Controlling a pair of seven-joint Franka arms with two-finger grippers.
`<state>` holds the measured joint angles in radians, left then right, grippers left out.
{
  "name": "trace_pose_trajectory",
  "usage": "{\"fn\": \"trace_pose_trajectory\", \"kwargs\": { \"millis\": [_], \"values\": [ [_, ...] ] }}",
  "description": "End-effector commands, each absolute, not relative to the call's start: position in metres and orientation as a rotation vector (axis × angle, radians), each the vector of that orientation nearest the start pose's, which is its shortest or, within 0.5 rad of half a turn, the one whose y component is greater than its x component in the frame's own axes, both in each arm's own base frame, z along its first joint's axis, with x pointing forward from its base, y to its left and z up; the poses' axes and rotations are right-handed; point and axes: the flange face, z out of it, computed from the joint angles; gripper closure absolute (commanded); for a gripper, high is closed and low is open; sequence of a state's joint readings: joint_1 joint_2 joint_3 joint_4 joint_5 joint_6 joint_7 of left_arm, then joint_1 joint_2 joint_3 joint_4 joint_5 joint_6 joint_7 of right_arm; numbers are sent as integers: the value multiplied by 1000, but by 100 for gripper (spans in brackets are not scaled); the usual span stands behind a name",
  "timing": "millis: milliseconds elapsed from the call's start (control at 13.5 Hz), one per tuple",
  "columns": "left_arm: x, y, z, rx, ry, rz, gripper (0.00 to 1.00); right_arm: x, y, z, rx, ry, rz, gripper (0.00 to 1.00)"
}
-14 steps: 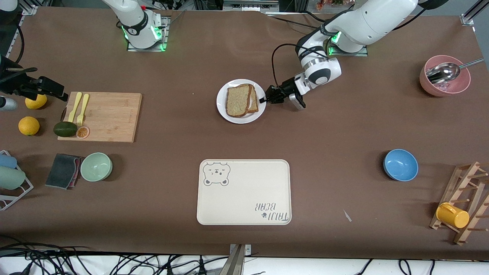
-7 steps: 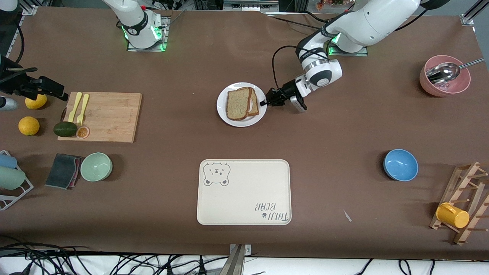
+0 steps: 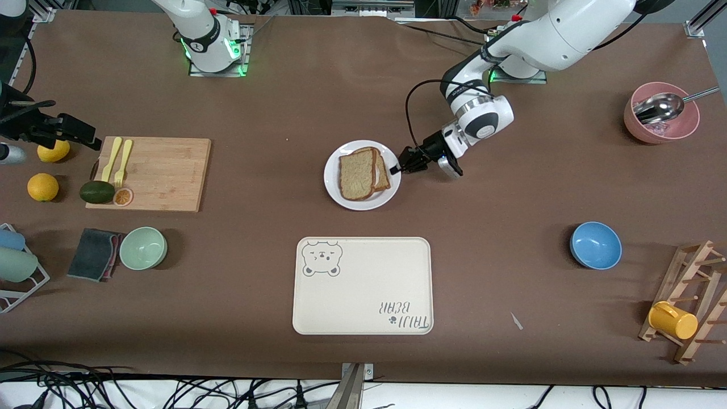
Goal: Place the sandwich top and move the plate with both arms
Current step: 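Slide the white plate with the left gripper onto the bear tray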
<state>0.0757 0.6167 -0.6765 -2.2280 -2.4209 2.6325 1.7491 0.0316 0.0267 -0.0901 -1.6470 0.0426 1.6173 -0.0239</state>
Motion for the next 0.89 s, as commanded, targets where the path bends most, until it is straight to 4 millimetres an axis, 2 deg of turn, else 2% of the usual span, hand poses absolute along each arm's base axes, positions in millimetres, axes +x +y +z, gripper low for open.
{"fn": "trace_pose_trajectory", "kwargs": {
  "millis": [0, 222, 370, 814],
  "values": [
    [425, -299, 148, 2076, 325, 358, 100, 562, -28, 585, -3077, 60, 88, 0],
    [458, -301, 164, 2047, 407, 376, 100, 562, -28, 585, -3077, 62, 85, 0],
    [481, -300, 167, 2028, 433, 380, 100, 563, -28, 584, -3077, 62, 85, 0],
    [564, -267, 168, 1987, 506, 418, 100, 563, -28, 584, -3077, 62, 85, 0]
  ]
}}
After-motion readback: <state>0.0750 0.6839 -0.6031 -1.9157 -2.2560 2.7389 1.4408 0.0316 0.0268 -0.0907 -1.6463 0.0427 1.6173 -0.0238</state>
